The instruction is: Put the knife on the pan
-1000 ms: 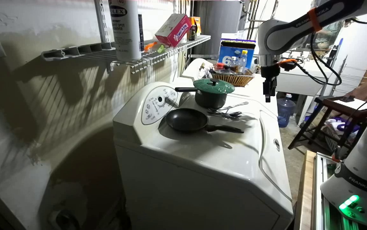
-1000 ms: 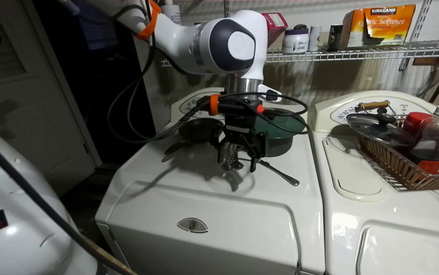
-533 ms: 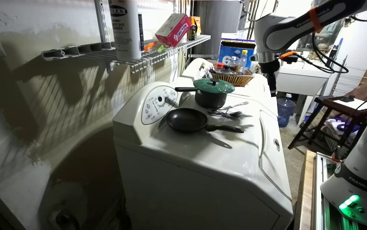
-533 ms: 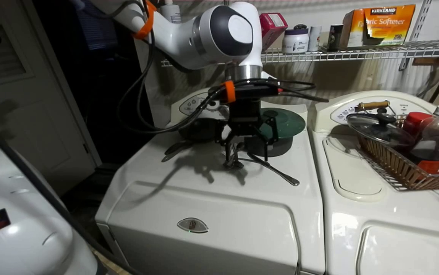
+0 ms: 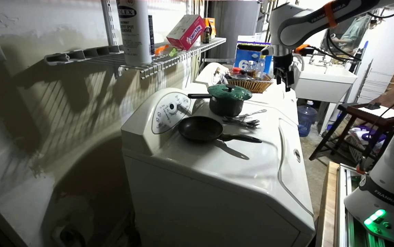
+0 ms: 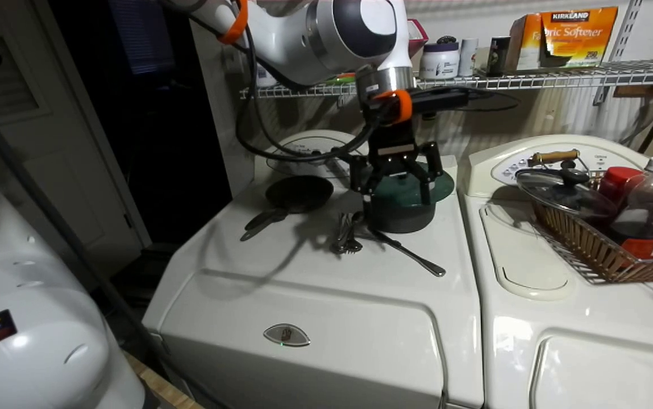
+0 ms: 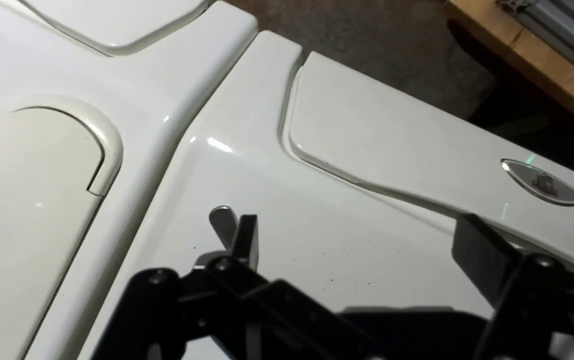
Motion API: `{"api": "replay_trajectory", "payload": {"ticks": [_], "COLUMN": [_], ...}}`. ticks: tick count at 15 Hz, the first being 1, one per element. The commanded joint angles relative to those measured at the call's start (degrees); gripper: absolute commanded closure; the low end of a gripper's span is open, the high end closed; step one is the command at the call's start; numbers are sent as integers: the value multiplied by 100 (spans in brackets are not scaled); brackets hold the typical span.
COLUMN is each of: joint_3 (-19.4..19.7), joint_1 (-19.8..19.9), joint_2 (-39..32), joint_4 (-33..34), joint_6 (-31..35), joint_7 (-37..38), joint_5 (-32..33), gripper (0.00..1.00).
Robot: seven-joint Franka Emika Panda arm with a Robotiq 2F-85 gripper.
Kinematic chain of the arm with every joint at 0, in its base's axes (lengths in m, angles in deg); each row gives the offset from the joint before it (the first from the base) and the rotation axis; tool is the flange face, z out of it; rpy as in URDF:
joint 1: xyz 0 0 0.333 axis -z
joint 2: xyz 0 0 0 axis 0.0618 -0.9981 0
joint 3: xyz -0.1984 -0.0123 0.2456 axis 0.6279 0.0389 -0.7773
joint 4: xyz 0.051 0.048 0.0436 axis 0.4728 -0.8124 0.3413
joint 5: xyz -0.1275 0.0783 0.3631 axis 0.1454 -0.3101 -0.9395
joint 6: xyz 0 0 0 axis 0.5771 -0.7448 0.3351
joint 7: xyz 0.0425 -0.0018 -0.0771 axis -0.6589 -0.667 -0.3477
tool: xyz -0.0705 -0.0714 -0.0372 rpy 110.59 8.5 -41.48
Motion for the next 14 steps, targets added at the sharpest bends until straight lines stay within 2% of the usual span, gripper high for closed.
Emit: {"api": "replay_trajectory", "payload": {"ticks": [1,6,14], "joint_3": [-12,-8,271], "joint_1": [41,45,186], "joint_2": [-51,-124,-450], "joint_4": [65,114,270], "joint_6": [15,30,431], "joint_7": [-130,-246,-3027], "joint_5": [-7,-7,-757], "gripper": [0,0,0]}}
